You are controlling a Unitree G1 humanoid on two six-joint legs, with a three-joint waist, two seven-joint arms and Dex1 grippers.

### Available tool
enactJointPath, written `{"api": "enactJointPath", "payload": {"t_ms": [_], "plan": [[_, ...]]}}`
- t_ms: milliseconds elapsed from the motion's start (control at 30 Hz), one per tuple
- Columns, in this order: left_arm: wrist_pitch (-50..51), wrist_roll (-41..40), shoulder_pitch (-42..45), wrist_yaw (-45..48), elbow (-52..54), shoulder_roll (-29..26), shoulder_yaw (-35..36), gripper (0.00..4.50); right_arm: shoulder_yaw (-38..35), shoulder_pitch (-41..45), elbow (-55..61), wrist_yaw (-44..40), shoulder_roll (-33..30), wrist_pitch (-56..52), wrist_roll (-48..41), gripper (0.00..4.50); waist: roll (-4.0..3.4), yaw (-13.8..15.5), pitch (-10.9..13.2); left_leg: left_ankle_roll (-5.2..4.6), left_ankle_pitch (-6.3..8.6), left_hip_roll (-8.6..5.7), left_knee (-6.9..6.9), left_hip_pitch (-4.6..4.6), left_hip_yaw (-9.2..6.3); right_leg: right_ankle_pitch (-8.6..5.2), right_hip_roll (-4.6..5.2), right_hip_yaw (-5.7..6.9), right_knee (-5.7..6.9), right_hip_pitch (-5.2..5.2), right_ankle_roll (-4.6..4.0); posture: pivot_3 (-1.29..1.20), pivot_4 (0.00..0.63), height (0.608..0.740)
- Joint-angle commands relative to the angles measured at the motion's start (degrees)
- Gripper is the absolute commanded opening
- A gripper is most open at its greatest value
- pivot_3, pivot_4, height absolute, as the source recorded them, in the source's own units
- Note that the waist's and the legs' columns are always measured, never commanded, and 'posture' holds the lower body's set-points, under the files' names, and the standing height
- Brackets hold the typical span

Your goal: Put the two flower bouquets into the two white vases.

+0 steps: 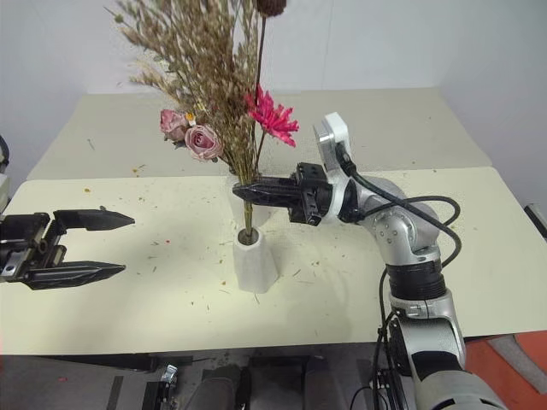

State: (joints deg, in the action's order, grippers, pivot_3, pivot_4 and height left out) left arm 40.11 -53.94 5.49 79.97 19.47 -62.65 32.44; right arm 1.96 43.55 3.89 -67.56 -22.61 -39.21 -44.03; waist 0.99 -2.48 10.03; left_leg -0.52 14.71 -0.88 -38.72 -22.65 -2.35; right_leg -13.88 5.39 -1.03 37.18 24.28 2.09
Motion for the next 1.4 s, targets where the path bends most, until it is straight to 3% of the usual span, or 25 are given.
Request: {"api": "enactJointPath", "payload": {"t_ms": [33,567,600,967,1400], "plan": [[-0.5,-0.1,0.1,0.0,1.0,-0.8,0.8,3.9,1.0,-0.5,0.0,-1.2,0.0,3.7,2.2,0.02,0.0,0.0,0.0,0.0,0.0,0.0,0.0,0.0,0.0,0.0,0.0,0.0,0.0,0.0,0.0,0.0,0.15,0.74],[-0.1,-0.3,0.2,-0.2,1.1,-1.1,0.6,3.9,3.6,-5.3,0.0,-2.8,0.3,9.2,7.1,0.02,0.0,0.0,0.0,0.0,0.0,0.0,0.0,0.03,0.0,0.0,-0.01,0.0,0.01,-0.02,0.0,0.0,0.15,0.74],[-0.1,-0.3,0.2,-0.2,1.1,-1.1,0.6,3.9,3.5,-5.4,0.1,-2.5,0.3,9.1,7.2,0.64,0.0,0.0,0.0,0.0,0.0,0.0,0.0,0.03,0.0,0.0,-0.01,0.0,0.01,-0.02,0.0,0.0,0.15,0.74],[-0.1,-0.2,0.6,0.0,0.5,-1.7,0.3,3.9,0.1,-6.0,2.2,-2.4,-2.7,8.7,5.5,4.38,0.0,0.1,0.0,0.0,0.0,-0.01,0.0,0.03,0.0,0.0,0.0,0.0,-0.01,-0.03,0.0,0.0,0.15,0.74],[-0.4,-0.2,0.2,-0.3,0.7,-1.0,0.2,3.9,-5.6,-8.0,-1.4,-8.9,-16.0,10.4,7.0,4.48,0.01,0.2,0.0,0.0,0.0,0.0,-0.01,0.03,0.01,0.0,0.0,0.01,-0.04,-0.08,0.0,0.0,0.15,0.74]]}}
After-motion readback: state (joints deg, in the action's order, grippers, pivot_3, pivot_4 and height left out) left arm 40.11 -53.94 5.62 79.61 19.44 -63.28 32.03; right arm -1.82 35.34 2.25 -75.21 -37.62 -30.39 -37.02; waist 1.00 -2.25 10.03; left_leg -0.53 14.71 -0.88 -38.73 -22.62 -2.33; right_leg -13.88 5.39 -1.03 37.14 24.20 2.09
